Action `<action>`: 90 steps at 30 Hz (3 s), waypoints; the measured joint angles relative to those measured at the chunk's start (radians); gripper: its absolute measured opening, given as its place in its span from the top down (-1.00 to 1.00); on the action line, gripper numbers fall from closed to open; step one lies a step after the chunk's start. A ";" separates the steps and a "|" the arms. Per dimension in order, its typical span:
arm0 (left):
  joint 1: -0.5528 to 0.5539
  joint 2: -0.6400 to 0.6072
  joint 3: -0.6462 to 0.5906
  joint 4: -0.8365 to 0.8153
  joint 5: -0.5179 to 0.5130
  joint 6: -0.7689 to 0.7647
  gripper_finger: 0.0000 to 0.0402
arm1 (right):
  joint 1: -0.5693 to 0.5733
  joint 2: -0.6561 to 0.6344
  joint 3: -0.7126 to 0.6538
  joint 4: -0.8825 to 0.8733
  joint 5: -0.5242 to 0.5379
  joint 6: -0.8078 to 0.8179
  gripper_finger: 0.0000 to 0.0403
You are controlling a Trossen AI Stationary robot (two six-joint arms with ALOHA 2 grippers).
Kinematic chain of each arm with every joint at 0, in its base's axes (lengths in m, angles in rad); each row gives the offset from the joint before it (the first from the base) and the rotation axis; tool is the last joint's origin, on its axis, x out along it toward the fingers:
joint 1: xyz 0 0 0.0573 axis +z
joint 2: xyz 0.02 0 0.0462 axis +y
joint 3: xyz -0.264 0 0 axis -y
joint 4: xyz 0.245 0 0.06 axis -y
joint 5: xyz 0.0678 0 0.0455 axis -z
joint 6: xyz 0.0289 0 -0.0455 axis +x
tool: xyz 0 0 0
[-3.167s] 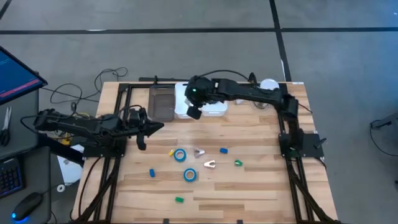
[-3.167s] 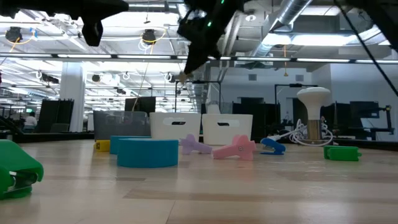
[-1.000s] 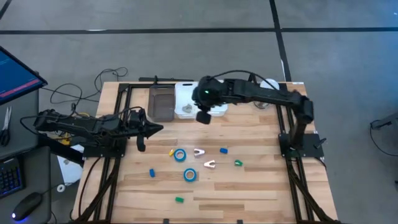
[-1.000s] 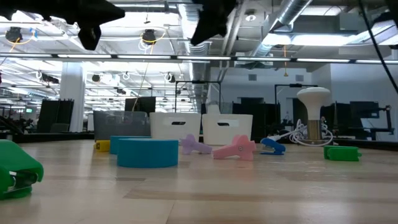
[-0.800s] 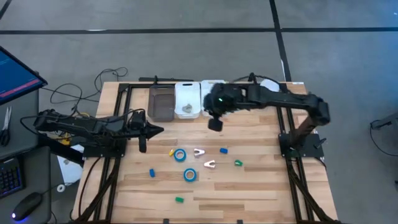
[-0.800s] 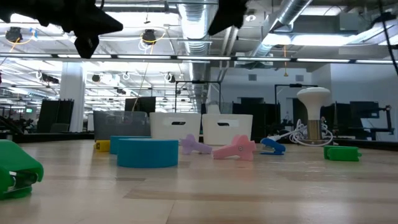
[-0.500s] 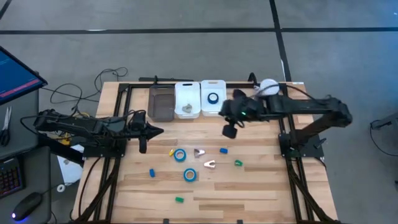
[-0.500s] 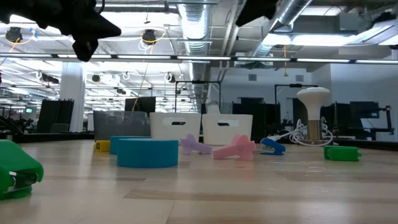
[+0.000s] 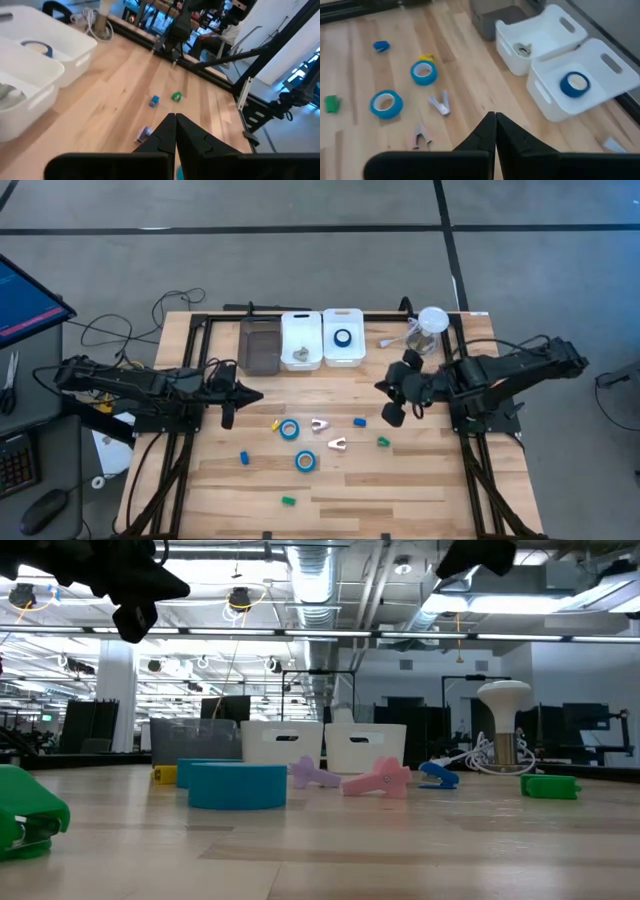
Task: Pick and place Stapler, Stapler remover, tape
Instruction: Put the left blue stapler into the black bin
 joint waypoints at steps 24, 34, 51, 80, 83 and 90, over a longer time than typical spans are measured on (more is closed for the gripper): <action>-0.308 0.336 0.511 -0.834 -0.252 -0.227 0.99 | 0.195 0.014 -0.001 -0.283 0.230 0.341 1.00; -0.420 0.467 0.514 -0.915 -0.004 -0.245 0.99 | 0.199 0.014 -0.001 -0.328 0.236 0.369 1.00; -0.446 0.763 0.514 -0.851 0.165 0.577 0.99 | 0.132 0.014 -0.001 -0.356 0.235 0.351 1.00; -0.455 0.874 0.433 -0.704 0.229 0.780 0.17 | 0.129 0.019 -0.001 -0.341 0.234 0.354 1.00; -0.455 0.873 0.394 -0.697 0.209 0.781 0.13 | 0.129 0.019 -0.001 -0.336 0.234 0.359 1.00; -0.455 0.872 0.344 -0.561 0.191 0.781 0.12 | 0.129 0.019 0.000 -0.324 0.235 0.361 1.00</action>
